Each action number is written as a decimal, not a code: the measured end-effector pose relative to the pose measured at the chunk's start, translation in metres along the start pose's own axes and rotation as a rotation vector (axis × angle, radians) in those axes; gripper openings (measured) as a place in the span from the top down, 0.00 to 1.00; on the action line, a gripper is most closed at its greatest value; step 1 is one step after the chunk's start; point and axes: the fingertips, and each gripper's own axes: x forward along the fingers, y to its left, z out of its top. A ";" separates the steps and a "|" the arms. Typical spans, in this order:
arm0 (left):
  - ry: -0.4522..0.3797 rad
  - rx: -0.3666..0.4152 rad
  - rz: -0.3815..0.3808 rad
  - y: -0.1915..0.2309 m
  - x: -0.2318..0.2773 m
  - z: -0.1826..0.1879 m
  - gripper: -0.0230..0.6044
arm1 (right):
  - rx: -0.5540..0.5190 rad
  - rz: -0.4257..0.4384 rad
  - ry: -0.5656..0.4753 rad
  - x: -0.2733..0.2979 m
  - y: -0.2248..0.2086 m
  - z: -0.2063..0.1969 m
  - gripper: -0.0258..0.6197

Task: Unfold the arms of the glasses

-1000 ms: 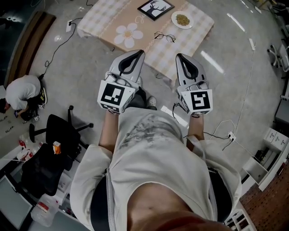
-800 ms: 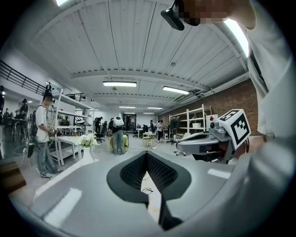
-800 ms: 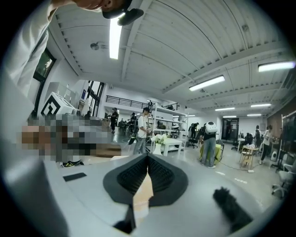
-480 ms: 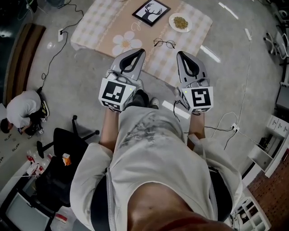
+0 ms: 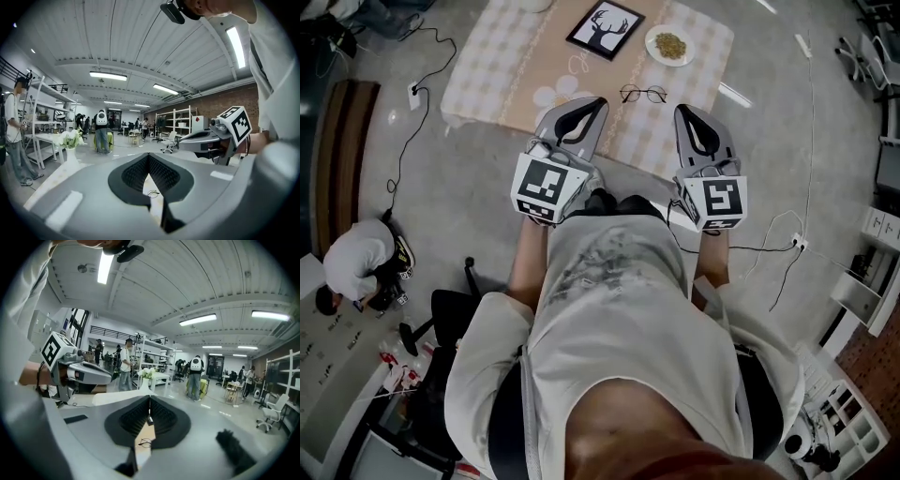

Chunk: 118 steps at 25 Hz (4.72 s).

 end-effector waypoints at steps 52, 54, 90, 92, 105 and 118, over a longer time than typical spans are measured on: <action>0.272 0.070 -0.341 0.017 0.168 -0.122 0.95 | 0.091 -0.087 0.290 0.073 -0.084 -0.128 0.93; 0.286 0.079 -0.355 0.015 0.172 -0.127 0.95 | 0.093 -0.084 0.299 0.075 -0.085 -0.133 0.93; 0.503 0.199 -0.523 0.003 0.207 -0.210 0.94 | 0.072 0.021 0.474 0.109 -0.082 -0.206 0.93; 0.514 0.206 -0.532 0.002 0.207 -0.212 0.94 | 0.070 0.028 0.484 0.110 -0.081 -0.209 0.93; 0.607 0.297 -0.572 -0.006 0.212 -0.232 0.89 | 0.058 0.060 0.532 0.110 -0.074 -0.225 0.85; 0.709 0.384 -0.644 -0.015 0.220 -0.254 0.85 | 0.058 0.085 0.556 0.114 -0.074 -0.235 0.80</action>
